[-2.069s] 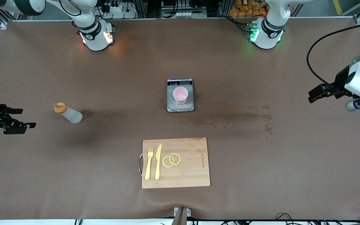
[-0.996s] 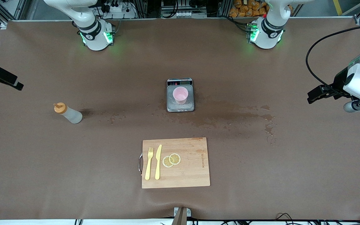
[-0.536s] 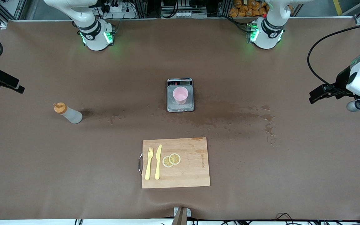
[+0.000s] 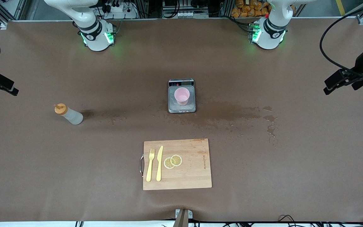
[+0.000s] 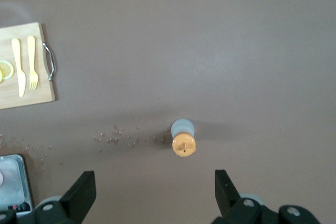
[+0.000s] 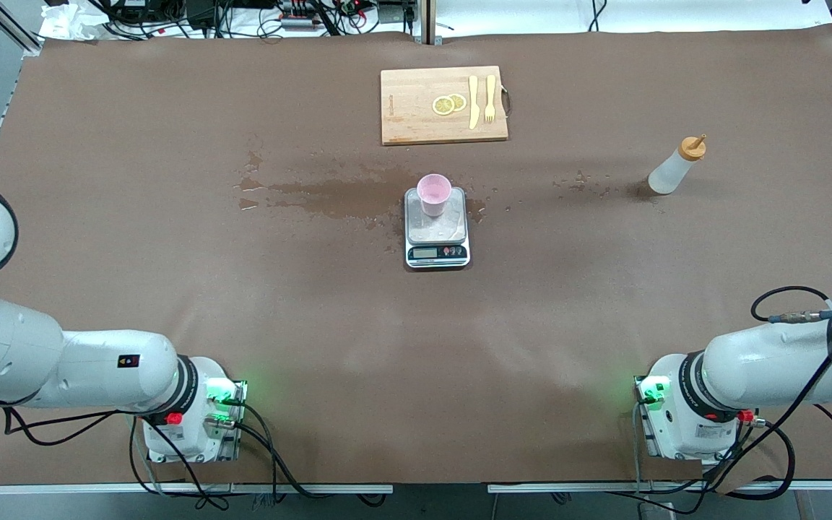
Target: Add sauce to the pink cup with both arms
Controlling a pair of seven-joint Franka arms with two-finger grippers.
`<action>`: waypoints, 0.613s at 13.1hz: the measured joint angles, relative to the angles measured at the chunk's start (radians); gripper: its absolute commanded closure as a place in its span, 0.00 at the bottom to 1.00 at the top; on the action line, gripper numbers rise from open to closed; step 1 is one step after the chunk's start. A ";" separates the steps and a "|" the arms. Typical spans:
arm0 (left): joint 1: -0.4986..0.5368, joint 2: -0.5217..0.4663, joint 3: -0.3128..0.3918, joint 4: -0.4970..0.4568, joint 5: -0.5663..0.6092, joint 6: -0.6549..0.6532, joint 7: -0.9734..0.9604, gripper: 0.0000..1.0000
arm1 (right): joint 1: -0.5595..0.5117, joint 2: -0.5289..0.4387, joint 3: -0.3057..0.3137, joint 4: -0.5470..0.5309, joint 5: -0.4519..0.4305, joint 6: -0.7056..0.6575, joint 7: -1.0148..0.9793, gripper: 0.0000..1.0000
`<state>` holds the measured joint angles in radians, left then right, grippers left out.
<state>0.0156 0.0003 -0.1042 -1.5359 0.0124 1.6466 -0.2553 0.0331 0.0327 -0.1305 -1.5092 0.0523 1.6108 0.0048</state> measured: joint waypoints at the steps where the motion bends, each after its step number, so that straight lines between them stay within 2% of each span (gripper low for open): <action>1: 0.000 0.000 0.000 0.003 0.000 -0.009 0.000 0.00 | 0.000 -0.003 0.000 0.001 -0.003 0.009 0.000 0.00; 8: 0.001 0.001 0.001 0.003 0.001 -0.109 0.080 0.00 | 0.000 -0.005 0.003 0.001 -0.051 0.019 -0.006 0.00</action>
